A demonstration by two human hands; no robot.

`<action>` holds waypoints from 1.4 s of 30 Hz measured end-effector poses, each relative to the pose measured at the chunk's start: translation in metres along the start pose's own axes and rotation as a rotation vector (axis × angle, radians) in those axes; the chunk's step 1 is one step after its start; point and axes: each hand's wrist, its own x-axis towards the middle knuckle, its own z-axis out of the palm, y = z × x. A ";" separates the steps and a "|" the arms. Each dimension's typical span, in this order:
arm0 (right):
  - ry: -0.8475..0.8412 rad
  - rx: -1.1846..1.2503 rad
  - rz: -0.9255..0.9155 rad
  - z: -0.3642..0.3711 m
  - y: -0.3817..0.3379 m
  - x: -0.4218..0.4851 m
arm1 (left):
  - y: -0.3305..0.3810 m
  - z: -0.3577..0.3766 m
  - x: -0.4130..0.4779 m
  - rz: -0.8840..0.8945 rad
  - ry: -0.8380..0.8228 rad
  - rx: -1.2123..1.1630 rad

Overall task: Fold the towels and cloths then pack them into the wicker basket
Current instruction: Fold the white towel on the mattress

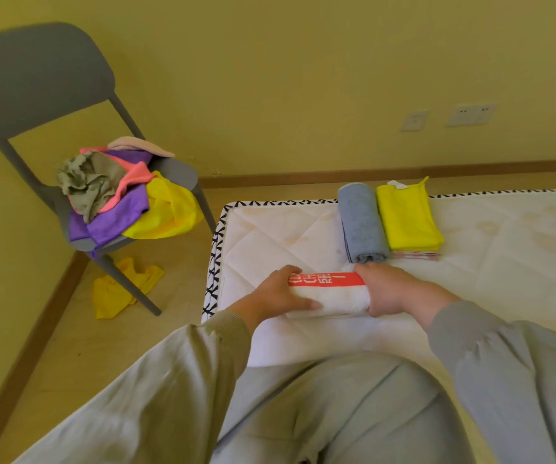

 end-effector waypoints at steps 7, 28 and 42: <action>-0.165 0.766 0.077 0.006 0.043 -0.014 | 0.003 0.013 0.006 -0.175 -0.080 -0.473; 0.609 0.965 0.760 0.006 0.113 0.008 | 0.081 0.088 0.050 -0.144 0.066 -0.381; 0.917 -0.019 0.203 0.057 0.063 0.003 | 0.081 0.083 0.051 -0.141 0.039 -0.255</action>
